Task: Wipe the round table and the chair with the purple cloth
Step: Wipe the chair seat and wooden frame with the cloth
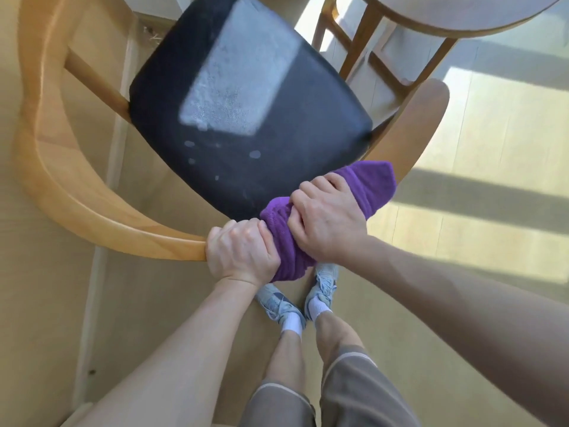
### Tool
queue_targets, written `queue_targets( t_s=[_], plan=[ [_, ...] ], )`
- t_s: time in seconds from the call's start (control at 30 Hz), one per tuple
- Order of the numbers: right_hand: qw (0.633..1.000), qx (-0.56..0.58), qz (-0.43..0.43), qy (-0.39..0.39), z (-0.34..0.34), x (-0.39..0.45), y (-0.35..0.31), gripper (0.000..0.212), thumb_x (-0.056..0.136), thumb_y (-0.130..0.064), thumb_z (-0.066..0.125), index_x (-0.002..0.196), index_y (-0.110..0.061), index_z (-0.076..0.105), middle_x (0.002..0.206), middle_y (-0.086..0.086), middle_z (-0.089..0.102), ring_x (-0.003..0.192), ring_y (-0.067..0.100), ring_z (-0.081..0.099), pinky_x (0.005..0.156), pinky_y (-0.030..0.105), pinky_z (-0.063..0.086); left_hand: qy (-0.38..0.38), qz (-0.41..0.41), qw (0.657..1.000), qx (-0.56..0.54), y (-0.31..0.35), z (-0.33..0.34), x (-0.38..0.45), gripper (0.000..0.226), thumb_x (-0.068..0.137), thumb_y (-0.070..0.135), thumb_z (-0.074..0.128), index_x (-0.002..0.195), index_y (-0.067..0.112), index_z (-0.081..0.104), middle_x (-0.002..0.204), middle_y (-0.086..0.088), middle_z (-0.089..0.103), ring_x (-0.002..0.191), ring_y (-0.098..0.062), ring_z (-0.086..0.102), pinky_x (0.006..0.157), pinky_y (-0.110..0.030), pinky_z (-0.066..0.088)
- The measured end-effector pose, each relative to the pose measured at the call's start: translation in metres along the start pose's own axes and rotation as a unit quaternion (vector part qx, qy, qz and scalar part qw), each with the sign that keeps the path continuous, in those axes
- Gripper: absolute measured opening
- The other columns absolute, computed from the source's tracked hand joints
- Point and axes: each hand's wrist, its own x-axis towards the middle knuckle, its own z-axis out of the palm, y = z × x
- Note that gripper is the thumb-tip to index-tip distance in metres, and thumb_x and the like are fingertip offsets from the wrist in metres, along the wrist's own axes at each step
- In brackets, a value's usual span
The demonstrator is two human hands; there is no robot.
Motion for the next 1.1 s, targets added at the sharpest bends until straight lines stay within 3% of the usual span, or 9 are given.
queue_targets(
  t_s=[0.07,0.13,0.23,0.43,0.6,0.7,0.8,0.93,1.1],
  plan=[
    [0.992,-0.007,-0.109,-0.067,-0.011,0.008,0.028,0.034,0.094,-0.035,0.037,0.078,-0.015,0.058,0.076,0.002,0.060,0.076,0.028,0.054,0.086,0.041,0.041,-0.001,0.000,1.000,0.001,0.001,0.001,0.000,0.037,0.093,0.027,0.030,0.058,0.021,0.043,0.055,-0.005,0.057,0.054,-0.033,0.052,0.059,-0.036,0.030],
    [0.987,-0.021,-0.139,-0.082,-0.019,0.019,0.056,0.035,0.093,-0.037,0.036,0.076,-0.015,0.057,0.074,0.001,0.060,0.075,0.029,0.055,0.083,0.041,0.041,-0.005,-0.007,1.000,-0.001,0.001,0.000,0.000,0.034,0.092,0.027,0.030,0.059,0.023,0.038,0.054,-0.003,0.055,0.054,-0.032,0.051,0.059,-0.036,0.030],
    [0.996,-0.044,-0.067,-0.043,-0.024,0.027,0.080,0.035,0.089,-0.036,0.039,0.066,-0.015,0.053,0.065,0.001,0.059,0.070,0.028,0.053,0.086,0.040,0.041,-0.013,-0.012,1.000,0.003,0.000,0.000,-0.001,0.034,0.092,0.029,0.030,0.060,0.021,0.040,0.055,-0.003,0.055,0.055,-0.031,0.052,0.059,-0.037,0.035],
    [0.997,-0.031,0.066,0.022,-0.015,0.023,0.068,0.035,0.086,-0.035,0.040,0.063,-0.015,0.057,0.065,0.001,0.063,0.070,0.025,0.050,0.092,0.036,0.037,0.001,-0.012,1.000,0.003,0.002,-0.001,-0.002,0.035,0.092,0.029,0.029,0.061,0.020,0.039,0.055,-0.001,0.049,0.053,-0.028,0.047,0.061,-0.034,0.032],
    [0.998,-0.022,0.060,0.010,-0.015,0.027,0.070,0.035,0.085,-0.035,0.039,0.060,-0.015,0.054,0.062,-0.001,0.061,0.069,0.025,0.049,0.090,0.036,0.039,-0.058,-0.018,0.998,0.018,0.003,-0.007,0.001,0.038,0.097,0.031,0.029,0.066,0.017,0.047,0.060,0.004,0.046,0.053,-0.026,0.051,0.058,-0.034,0.045],
    [0.998,-0.017,0.066,0.017,-0.016,0.027,0.069,0.035,0.085,-0.034,0.039,0.058,-0.015,0.052,0.060,-0.001,0.059,0.068,0.026,0.049,0.089,0.038,0.041,-0.149,0.053,0.987,0.028,-0.010,-0.019,0.011,0.043,0.106,0.037,0.023,0.078,0.021,0.052,0.065,0.005,0.056,0.059,-0.020,0.059,0.063,-0.038,0.057],
    [0.997,-0.006,0.068,0.023,-0.018,0.026,0.067,0.033,0.084,-0.032,0.039,0.057,-0.015,0.049,0.059,0.000,0.057,0.067,0.026,0.048,0.089,0.038,0.041,-0.231,0.093,0.967,0.054,-0.042,-0.043,0.030,0.047,0.108,0.050,0.025,0.083,0.027,0.058,0.072,0.009,0.058,0.064,-0.011,0.059,0.067,-0.028,0.054],
    [0.997,-0.014,0.077,0.024,-0.018,0.025,0.065,0.032,0.083,-0.032,0.041,0.057,-0.015,0.050,0.060,0.001,0.058,0.068,0.026,0.049,0.091,0.037,0.041,-0.235,0.099,0.946,0.199,-0.075,-0.064,0.035,0.054,0.106,0.052,0.019,0.079,0.027,0.059,0.067,0.010,0.056,0.058,-0.010,0.057,0.059,-0.024,0.049],
    [0.986,-0.016,0.148,0.068,-0.012,0.018,0.049,0.032,0.084,-0.030,0.044,0.061,-0.012,0.057,0.066,0.003,0.063,0.074,0.026,0.050,0.097,0.037,0.039,-0.207,0.113,0.954,0.186,-0.072,-0.060,0.034,0.054,0.105,0.048,0.025,0.073,0.026,0.062,0.068,0.010,0.059,0.061,-0.013,0.059,0.065,-0.027,0.058]
  ],
)
